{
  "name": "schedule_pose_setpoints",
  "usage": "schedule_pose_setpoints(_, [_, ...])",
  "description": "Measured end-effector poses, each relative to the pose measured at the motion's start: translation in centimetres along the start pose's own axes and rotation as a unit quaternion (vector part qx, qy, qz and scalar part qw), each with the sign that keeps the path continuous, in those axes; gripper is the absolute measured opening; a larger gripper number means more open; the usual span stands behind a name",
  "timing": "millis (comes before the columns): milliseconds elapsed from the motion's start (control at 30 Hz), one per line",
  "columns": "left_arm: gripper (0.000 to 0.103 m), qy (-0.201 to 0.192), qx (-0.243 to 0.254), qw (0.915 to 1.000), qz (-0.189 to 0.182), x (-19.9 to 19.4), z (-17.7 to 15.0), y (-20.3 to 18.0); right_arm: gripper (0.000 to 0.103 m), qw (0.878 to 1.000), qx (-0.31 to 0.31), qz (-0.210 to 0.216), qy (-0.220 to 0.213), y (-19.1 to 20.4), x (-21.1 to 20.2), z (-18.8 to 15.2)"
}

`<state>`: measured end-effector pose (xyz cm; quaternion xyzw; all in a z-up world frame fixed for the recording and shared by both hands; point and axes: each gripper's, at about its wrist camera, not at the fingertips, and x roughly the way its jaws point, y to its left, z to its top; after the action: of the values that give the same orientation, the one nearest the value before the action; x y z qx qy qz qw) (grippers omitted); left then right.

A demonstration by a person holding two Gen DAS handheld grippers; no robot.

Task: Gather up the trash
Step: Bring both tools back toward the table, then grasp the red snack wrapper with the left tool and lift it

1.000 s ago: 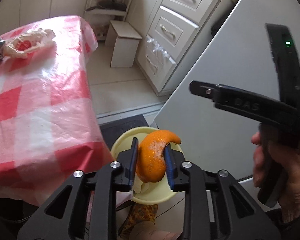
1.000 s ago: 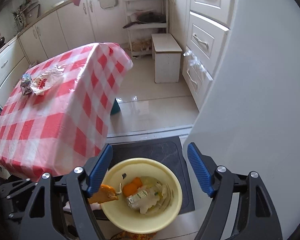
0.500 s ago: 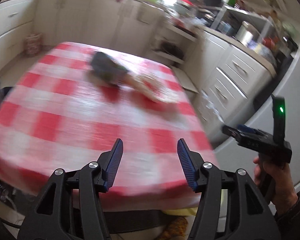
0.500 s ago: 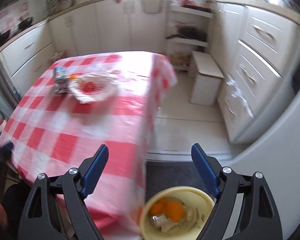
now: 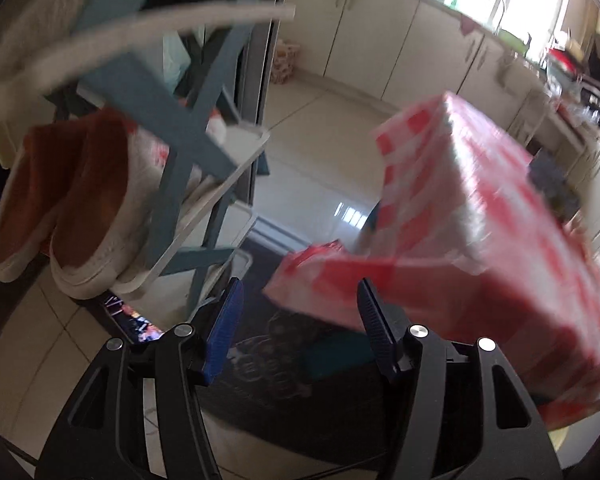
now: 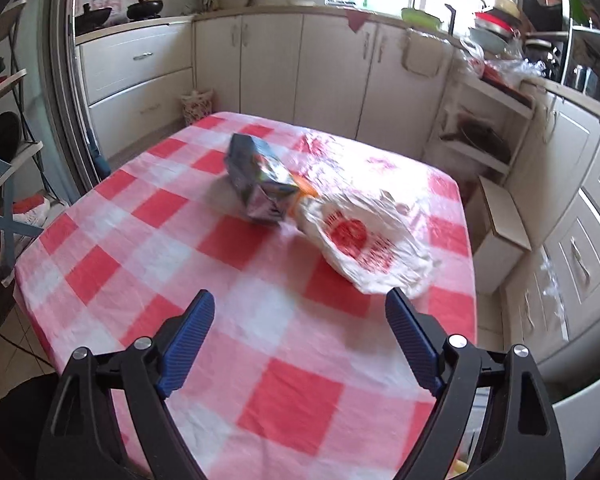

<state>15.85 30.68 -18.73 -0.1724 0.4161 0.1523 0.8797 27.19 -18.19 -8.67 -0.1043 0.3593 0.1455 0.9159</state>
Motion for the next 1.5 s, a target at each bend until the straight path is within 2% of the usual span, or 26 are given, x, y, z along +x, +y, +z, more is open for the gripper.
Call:
schedule_pose_setpoints(167, [0.056,0.052,0.009,0.9986,0.003,5.9,-1.9,0.6,0.085,1.000,-0.003,-0.006,-0.014,1.0,0.9,0.5])
schedule_pose_setpoints(267, [0.056,0.066,0.003,0.9978,0.000,8.5,-2.5,0.7,0.085,1.000,0.018,-0.009,-0.018,0.6,1.6,0.6])
schedule_pose_setpoints(467, [0.056,0.113,-0.004,0.9936,-0.007,15.9,-4.0,1.5,0.085,0.999,0.045,0.005,0.002,0.3,3.8,-0.1])
schedule_pose_setpoints(567, [0.056,0.144,-0.018,0.9893,-0.013,19.7,-4.1,1.8,0.086,0.999,0.049,0.009,-0.013,0.3,3.7,0.2])
schedule_pose_setpoints(767, [0.056,0.203,-0.070,0.9753,-0.052,27.4,-2.6,1.1,0.086,0.996,0.087,0.028,0.008,-0.8,4.6,-0.1])
schedule_pose_setpoints(833, [0.056,0.211,-0.064,0.9736,-0.057,29.4,-1.8,0.3,0.086,0.993,0.108,0.040,0.015,-1.6,4.9,-0.3])
schedule_pose_setpoints(900, [0.056,0.214,-0.046,0.9743,-0.052,32.0,-0.6,-0.8,0.086,0.991,0.125,0.051,0.023,-2.1,5.3,-0.4])
schedule_pose_setpoints(967, [0.056,0.233,-0.025,0.9709,-0.049,35.0,0.0,-2.0,0.086,0.989,0.134,0.058,0.029,-2.3,5.5,-0.5])
schedule_pose_setpoints(1000, [0.056,0.244,-0.017,0.9686,-0.047,36.6,0.3,-2.5,0.086,0.988,0.136,0.061,0.031,-2.3,5.6,-0.5])
schedule_pose_setpoints(1067, [0.056,0.280,-0.005,0.9587,-0.051,39.2,0.6,-3.2,0.086,0.987,0.141,0.069,0.037,-2.4,5.8,-0.6])
schedule_pose_setpoints(1100, [0.056,0.286,-0.015,0.9569,-0.050,40.3,0.8,-3.2,0.086,0.986,0.144,0.072,0.039,-2.5,5.9,-0.6])
schedule_pose_setpoints(1167, [0.056,0.280,-0.009,0.9593,-0.034,41.7,1.5,-3.9,0.086,0.983,0.158,0.084,0.047,-2.9,6.2,-0.8])
schedule_pose_setpoints(1200, [0.056,0.275,0.006,0.9613,-0.022,42.1,1.8,-4.4,0.086,0.981,0.163,0.089,0.048,-3.1,6.3,-0.9])
schedule_pose_setpoints(1267, [0.056,0.260,0.076,0.9624,0.017,43.0,2.2,-6.6,0.086,0.980,0.169,0.094,0.046,-3.2,6.1,-1.0])
schedule_pose_setpoints(1367, [0.056,0.254,0.157,0.9538,0.036,44.8,2.3,-9.4,0.086,0.980,0.170,0.095,0.046,-3.4,6.0,-1.0])
schedule_pose_setpoints(1500, [0.056,0.271,0.217,0.9371,0.040,47.8,1.4,-11.6,0.086,0.979,0.173,0.099,0.045,-3.6,6.0,-1.1])
